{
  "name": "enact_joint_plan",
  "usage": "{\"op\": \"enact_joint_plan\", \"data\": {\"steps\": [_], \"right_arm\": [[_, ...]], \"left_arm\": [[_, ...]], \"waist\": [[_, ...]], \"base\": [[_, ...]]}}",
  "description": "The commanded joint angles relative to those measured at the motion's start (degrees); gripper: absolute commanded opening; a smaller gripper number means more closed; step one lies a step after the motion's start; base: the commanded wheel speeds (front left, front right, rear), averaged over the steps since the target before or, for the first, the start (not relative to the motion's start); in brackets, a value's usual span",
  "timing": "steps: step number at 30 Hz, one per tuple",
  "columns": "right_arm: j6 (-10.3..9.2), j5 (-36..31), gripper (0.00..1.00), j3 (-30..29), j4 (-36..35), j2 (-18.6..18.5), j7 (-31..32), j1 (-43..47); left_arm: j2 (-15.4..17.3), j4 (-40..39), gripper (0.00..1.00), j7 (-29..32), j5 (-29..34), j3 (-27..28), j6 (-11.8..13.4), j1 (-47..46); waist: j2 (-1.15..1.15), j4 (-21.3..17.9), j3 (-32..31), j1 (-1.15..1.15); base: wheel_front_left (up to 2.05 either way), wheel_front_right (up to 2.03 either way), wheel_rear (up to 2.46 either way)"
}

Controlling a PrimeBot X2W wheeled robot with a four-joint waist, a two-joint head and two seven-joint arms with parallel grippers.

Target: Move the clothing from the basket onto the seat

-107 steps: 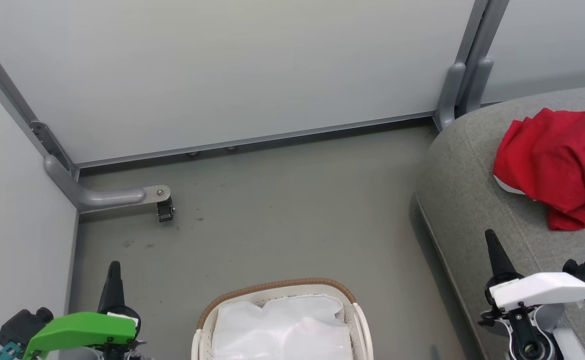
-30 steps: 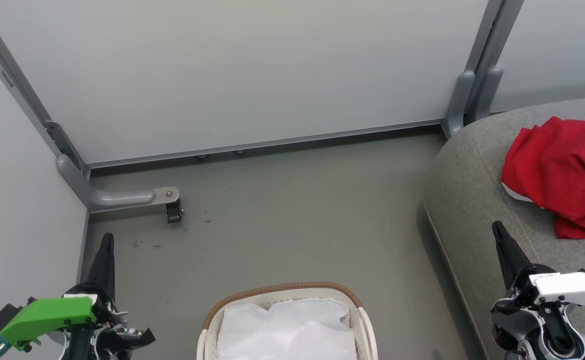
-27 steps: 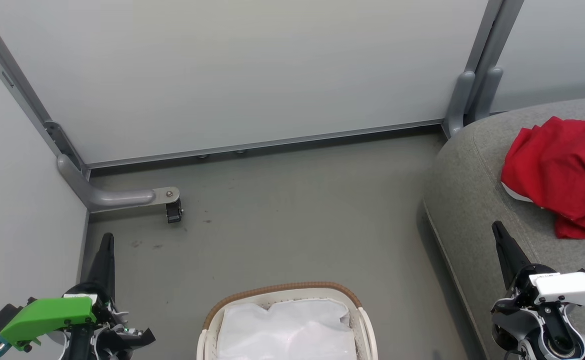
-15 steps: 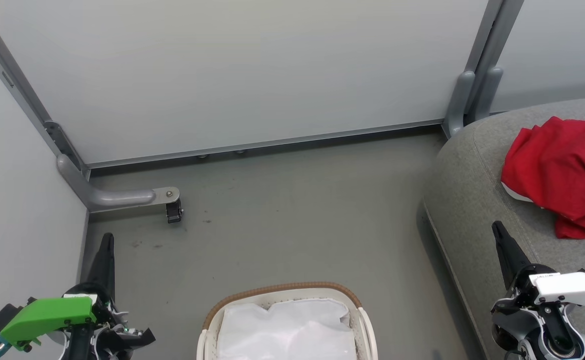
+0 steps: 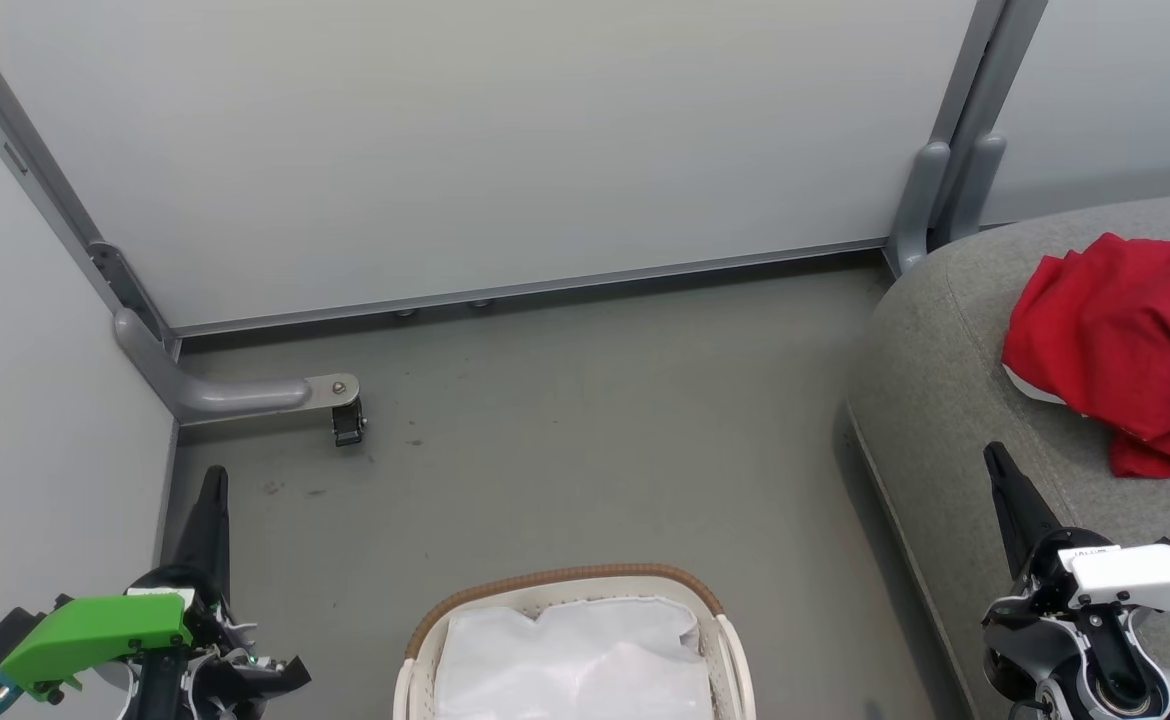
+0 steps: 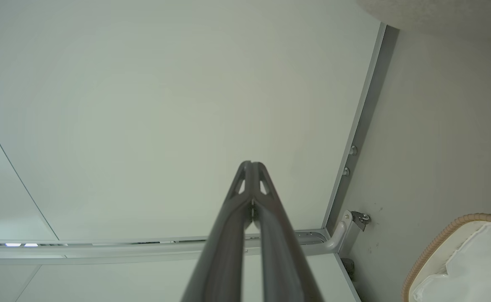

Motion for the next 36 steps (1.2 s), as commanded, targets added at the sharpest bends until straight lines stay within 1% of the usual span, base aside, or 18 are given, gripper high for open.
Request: {"op": "enact_joint_plan", "data": {"steps": [1,36], "right_arm": [[-0.02,0.2,0.0,-0.1,-0.2,-0.3,0.2,0.6],[-0.02,0.2,0.0,-0.1,-0.2,-0.3,0.2,0.6]], "left_arm": [[0.4,-0.1,0.0,0.3,-0.2,0.1,-0.3,-0.7],[0.4,-0.1,0.0,0.2,-0.2,0.1,-0.3,-0.7]], "waist": [[0.0,0.0,0.0,0.0],[0.0,0.0,0.0,0.0]], "base": [[0.0,0.0,0.0],[0.0,0.0,0.0]]}}
